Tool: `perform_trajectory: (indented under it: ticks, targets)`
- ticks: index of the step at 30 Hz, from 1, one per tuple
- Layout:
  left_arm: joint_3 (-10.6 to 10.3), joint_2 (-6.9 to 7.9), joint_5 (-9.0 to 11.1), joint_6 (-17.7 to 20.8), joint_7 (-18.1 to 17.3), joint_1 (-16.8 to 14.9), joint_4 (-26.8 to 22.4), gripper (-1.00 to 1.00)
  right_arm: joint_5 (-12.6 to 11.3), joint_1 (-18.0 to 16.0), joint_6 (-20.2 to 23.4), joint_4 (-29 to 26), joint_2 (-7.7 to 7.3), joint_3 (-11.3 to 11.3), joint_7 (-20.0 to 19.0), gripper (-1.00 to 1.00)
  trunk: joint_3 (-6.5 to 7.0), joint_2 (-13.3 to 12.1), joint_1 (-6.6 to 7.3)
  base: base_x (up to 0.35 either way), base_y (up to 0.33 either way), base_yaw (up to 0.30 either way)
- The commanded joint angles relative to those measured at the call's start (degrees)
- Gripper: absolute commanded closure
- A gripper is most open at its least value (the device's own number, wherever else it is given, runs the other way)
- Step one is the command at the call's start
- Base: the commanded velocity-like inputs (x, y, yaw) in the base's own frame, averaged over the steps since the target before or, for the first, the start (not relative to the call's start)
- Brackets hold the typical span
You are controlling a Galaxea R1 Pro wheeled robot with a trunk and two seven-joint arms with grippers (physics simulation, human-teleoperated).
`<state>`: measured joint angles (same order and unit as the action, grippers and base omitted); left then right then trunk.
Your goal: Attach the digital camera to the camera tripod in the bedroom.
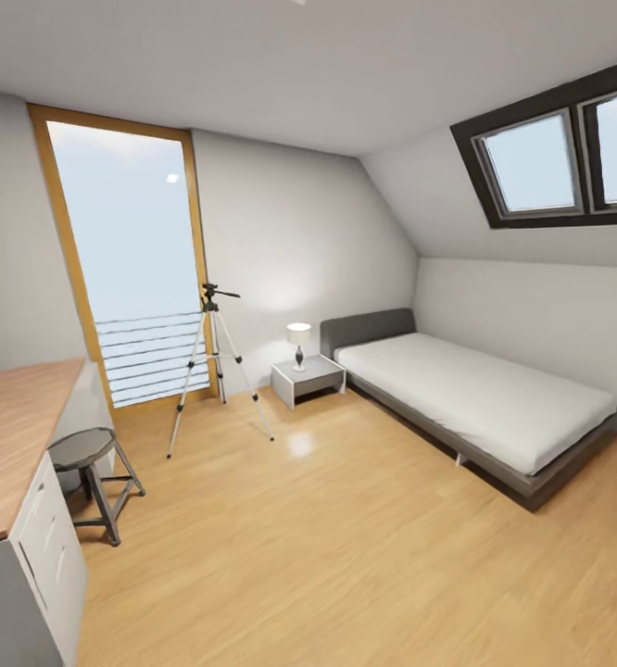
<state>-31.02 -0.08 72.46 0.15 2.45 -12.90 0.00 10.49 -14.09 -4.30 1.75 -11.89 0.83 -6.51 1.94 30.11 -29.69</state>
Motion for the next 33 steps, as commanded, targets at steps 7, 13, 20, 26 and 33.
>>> perform_trajectory:
  ticks: [7, 13, 20, 26, 33]
  targets:
    - [-0.5, -0.12, 0.0, 0.0, 0.2, 0.0, 0.0, 1.0, 0.3, -0.1, -0.4, 0.2, -0.15, 0.1, -0.1, -1.0, -0.01, 0.0, -0.04, 0.303, 0.0, 0.061]
    - [-0.5, -0.29, 0.0, 0.0, 0.2, 0.0, 0.0, 1.0, 0.5, -0.1, -0.5, 0.2, -0.33, 0.1, -0.1, -1.0, -0.01, 0.0, -0.04, 0.319, 0.0, 0.01]
    - [-0.5, -0.43, 0.0, 0.0, 0.3, 0.0, 0.0, 1.0, 0.6, -0.1, -0.5, 0.2, -0.59, 0.1, -0.1, -1.0, -0.01, 0.0, -0.04, 0.322, 0.0, 0.002]
    - [-0.5, -0.44, 0.0, 0.0, 0.3, 0.0, 0.0, 1.0, 0.6, -0.1, -0.5, 0.2, -0.65, 0.1, -0.1, -1.0, -0.01, 0.0, -0.04, 0.322, 0.0, 0.0]
    - [-0.5, -0.45, 0.0, 0.0, 0.3, 0.0, 0.1, 1.0, 0.6, -0.1, -0.5, 0.2, -0.68, 0.1, -0.1, -1.0, -0.01, 0.0, -0.04, 0.322, 0.0, 0.0]
